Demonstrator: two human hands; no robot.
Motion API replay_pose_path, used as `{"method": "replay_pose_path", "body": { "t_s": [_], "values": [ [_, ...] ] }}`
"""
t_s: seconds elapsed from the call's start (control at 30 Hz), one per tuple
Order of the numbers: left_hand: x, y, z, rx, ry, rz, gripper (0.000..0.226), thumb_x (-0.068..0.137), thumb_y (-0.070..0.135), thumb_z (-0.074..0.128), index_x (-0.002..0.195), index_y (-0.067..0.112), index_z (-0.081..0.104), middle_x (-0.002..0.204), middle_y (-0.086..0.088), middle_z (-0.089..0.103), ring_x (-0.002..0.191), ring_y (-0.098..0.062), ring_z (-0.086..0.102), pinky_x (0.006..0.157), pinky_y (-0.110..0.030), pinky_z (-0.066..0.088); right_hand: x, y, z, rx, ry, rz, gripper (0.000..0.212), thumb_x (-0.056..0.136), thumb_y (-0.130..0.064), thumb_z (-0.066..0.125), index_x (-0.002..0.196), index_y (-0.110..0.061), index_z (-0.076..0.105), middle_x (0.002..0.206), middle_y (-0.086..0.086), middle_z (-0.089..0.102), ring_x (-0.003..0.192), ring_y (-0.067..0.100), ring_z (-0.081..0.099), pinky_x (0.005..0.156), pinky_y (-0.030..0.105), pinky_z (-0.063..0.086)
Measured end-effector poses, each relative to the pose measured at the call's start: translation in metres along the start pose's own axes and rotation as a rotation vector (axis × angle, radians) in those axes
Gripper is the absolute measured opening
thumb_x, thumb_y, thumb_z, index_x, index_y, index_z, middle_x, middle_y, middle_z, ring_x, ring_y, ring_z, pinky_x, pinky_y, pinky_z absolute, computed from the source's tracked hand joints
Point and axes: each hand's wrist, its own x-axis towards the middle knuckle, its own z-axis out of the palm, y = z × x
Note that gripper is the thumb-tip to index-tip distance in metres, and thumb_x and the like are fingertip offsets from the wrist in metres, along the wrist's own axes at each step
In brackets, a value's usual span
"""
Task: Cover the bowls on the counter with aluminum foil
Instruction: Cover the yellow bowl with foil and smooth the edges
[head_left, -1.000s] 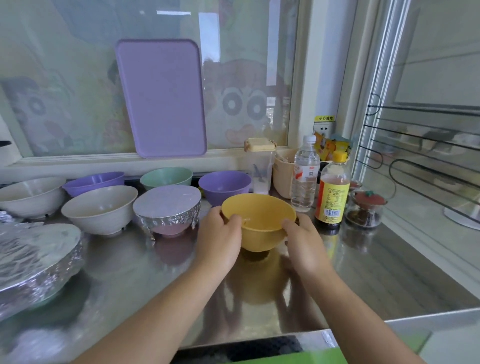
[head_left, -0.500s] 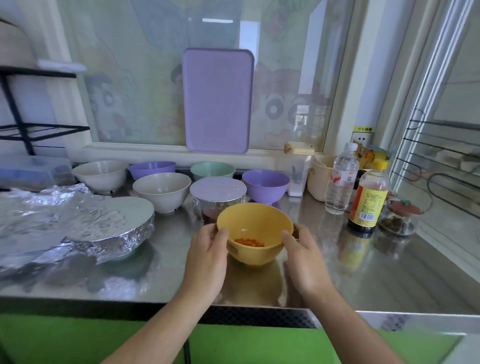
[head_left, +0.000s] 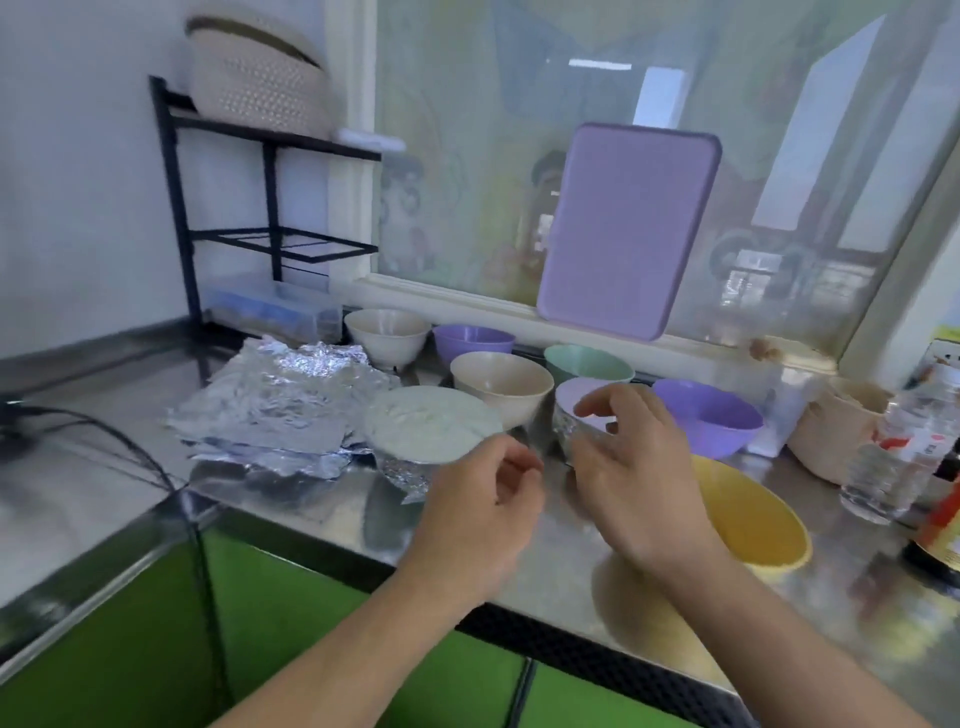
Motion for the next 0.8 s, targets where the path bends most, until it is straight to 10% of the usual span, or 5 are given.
{"method": "replay_pose_path", "body": {
  "t_s": [0.27,0.57,0.8],
  "values": [
    [0.032,-0.042,-0.166,0.254,0.322,-0.106,0.016,0.098,0.016,0.062,0.092,0.029,0.069,0.079,0.007,0.071,0.063,-0.008,0.066,0.057,-0.024,0.054,0.063,-0.108,0.136,-0.028,-0.323,-0.276,0.019,0.093,-0.017,0.060,0.111,-0.015,0.067,0.115,0.003,0.064,0.107,0.021,0.058,0.090,0.032,0.044],
    [0.045,-0.103,-0.234,0.678,0.158,-0.213,0.028,0.095,0.012,0.057,0.115,0.027,0.070,0.107,0.012,0.071,0.100,-0.011,0.065,0.092,-0.031,0.055,0.083,-0.139,0.249,-0.527,-0.855,-0.448,0.051,0.091,-0.035,0.071,0.137,-0.018,0.057,0.131,0.007,0.063,0.122,0.031,0.059,0.097,0.047,0.056],
    [0.048,-0.121,-0.251,0.629,0.341,-0.261,0.028,0.095,0.007,0.055,0.112,0.026,0.067,0.108,0.009,0.066,0.099,-0.012,0.063,0.082,-0.028,0.049,0.086,-0.144,0.254,-0.562,-0.784,-0.554,0.011,0.089,-0.010,0.062,0.093,-0.017,0.055,0.088,0.004,0.055,0.091,0.031,0.062,0.070,0.036,0.051]
  ]
}}
